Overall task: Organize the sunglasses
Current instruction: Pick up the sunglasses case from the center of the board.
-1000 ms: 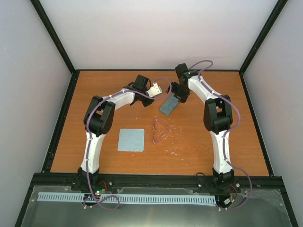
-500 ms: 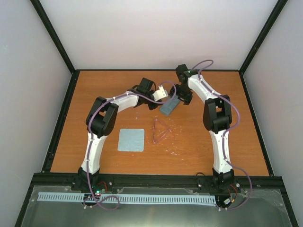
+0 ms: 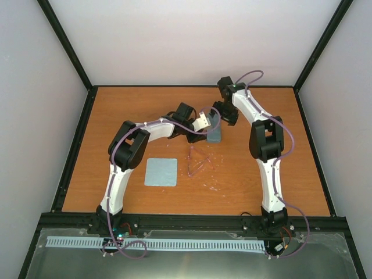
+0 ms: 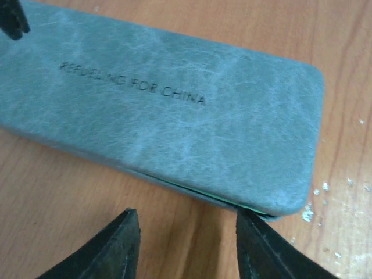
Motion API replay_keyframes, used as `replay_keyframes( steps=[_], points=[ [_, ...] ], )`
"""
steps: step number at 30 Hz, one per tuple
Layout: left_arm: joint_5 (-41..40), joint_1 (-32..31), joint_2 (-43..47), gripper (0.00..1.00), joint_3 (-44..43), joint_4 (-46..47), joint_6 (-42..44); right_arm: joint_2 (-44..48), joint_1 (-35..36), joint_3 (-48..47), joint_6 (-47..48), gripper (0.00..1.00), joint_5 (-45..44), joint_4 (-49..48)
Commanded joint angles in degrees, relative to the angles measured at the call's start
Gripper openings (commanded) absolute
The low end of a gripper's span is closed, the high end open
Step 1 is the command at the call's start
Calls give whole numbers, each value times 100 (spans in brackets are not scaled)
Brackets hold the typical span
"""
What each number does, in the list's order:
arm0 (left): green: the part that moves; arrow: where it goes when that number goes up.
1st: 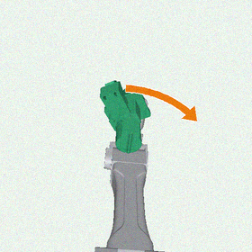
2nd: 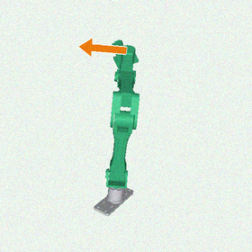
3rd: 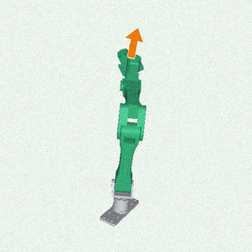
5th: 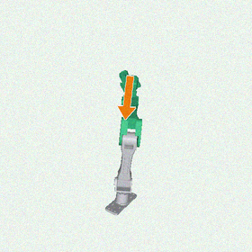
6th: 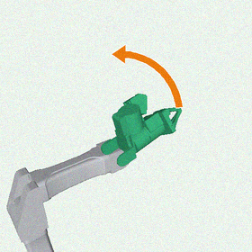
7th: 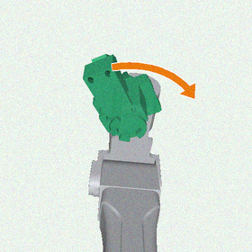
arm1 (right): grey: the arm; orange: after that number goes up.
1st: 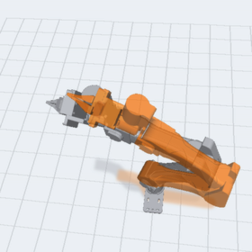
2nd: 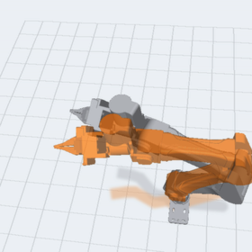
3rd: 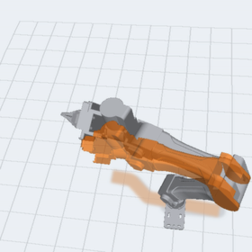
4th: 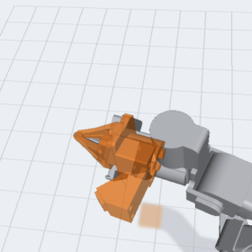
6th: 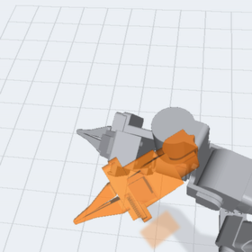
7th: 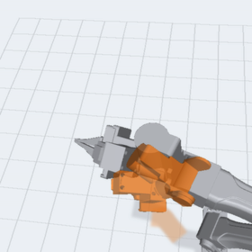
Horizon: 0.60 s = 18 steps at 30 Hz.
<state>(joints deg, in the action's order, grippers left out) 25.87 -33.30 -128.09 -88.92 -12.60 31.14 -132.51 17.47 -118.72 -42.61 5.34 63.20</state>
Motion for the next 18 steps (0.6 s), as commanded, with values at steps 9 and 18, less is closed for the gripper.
replay_keyframes(
  steps=[9, 18],
  points=[
    [-519, 1405, 1160, 64, -15, 383, -898, -758, 182, -1176, 1579, 83, -360, 646],
    [-12, 2221, 1487, 62, 428, -37, -435, -1083, 238, -1643, 2069, 92, -210, 721]
  ],
)
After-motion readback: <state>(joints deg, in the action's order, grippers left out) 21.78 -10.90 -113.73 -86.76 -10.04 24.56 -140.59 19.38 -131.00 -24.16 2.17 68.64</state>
